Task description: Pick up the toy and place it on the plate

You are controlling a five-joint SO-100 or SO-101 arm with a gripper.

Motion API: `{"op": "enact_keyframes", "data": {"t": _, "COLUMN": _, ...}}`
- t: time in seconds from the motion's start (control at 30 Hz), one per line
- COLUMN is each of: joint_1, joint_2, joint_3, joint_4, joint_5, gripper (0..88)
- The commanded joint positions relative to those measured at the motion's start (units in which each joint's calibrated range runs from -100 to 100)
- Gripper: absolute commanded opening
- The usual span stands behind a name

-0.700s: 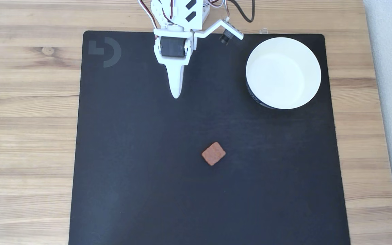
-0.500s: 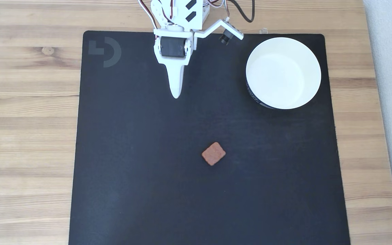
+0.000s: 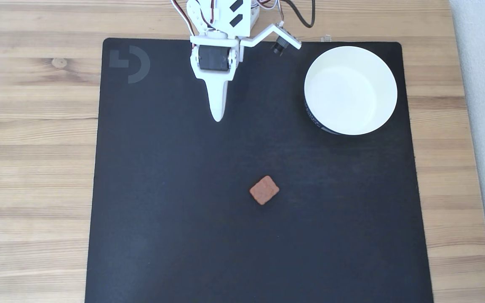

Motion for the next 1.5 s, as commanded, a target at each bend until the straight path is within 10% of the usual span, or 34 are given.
{"op": "enact_keyframes", "data": {"t": 0.0, "joint_1": 0.18, "joint_2": -0.67, "joint_3": 0.69, "joint_4": 0.03, "joint_5": -0.33, "gripper": 2.6}}
{"op": "enact_keyframes", "data": {"t": 1.47, "joint_1": 0.51, "joint_2": -0.67, "joint_3": 0.69, "joint_4": 0.03, "joint_5": -0.01, "gripper": 2.6}}
